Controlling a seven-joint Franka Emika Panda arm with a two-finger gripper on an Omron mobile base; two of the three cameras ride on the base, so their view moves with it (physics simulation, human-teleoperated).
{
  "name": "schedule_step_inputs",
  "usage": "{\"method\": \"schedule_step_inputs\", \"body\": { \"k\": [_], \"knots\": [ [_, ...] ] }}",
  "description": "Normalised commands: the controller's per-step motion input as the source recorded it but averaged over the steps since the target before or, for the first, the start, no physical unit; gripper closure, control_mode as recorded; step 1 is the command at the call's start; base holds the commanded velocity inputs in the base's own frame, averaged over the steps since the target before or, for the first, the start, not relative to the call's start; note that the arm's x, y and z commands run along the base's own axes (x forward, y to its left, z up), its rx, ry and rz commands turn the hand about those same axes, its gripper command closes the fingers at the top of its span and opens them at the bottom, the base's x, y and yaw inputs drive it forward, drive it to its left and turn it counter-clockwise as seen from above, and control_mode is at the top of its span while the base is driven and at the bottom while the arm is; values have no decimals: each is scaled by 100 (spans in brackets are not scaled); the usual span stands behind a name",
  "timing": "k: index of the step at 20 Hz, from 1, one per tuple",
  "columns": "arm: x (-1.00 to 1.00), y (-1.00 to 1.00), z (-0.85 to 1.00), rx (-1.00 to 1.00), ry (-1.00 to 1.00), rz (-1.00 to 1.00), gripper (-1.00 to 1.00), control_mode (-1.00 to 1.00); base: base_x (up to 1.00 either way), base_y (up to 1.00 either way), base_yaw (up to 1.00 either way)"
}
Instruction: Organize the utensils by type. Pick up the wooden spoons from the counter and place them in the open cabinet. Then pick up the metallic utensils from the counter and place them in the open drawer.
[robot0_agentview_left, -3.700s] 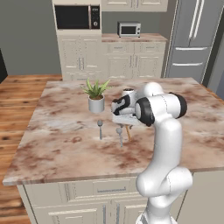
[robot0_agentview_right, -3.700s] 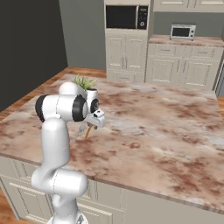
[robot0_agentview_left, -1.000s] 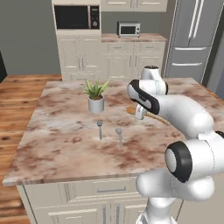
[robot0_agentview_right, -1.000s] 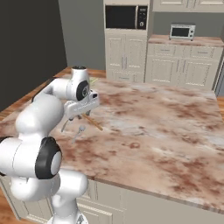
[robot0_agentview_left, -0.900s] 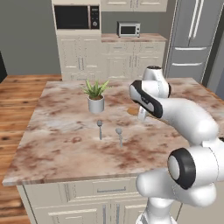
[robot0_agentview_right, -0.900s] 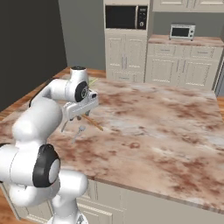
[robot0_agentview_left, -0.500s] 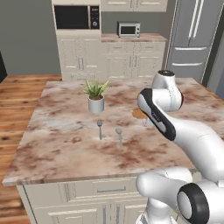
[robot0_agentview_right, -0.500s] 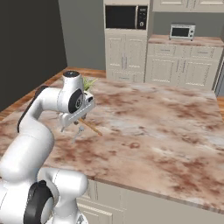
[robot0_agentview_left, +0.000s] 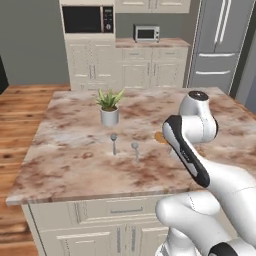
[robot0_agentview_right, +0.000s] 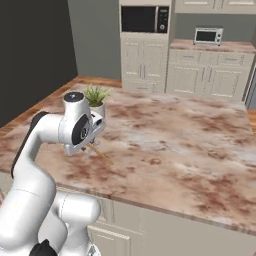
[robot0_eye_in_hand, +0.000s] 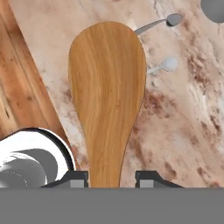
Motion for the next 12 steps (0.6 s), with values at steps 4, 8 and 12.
{"method": "schedule_step_inputs", "body": {
  "k": [4, 8, 12],
  "knots": [
    [0, 0, 0, 0, 0, 0, 100, 100, -66, 0, 5],
    [0, 0, 0, 0, 0, 0, 100, 100, -66, 0, 64],
    [0, 0, 0, 0, 0, 0, 100, 100, -40, 0, 100]
  ]
}}
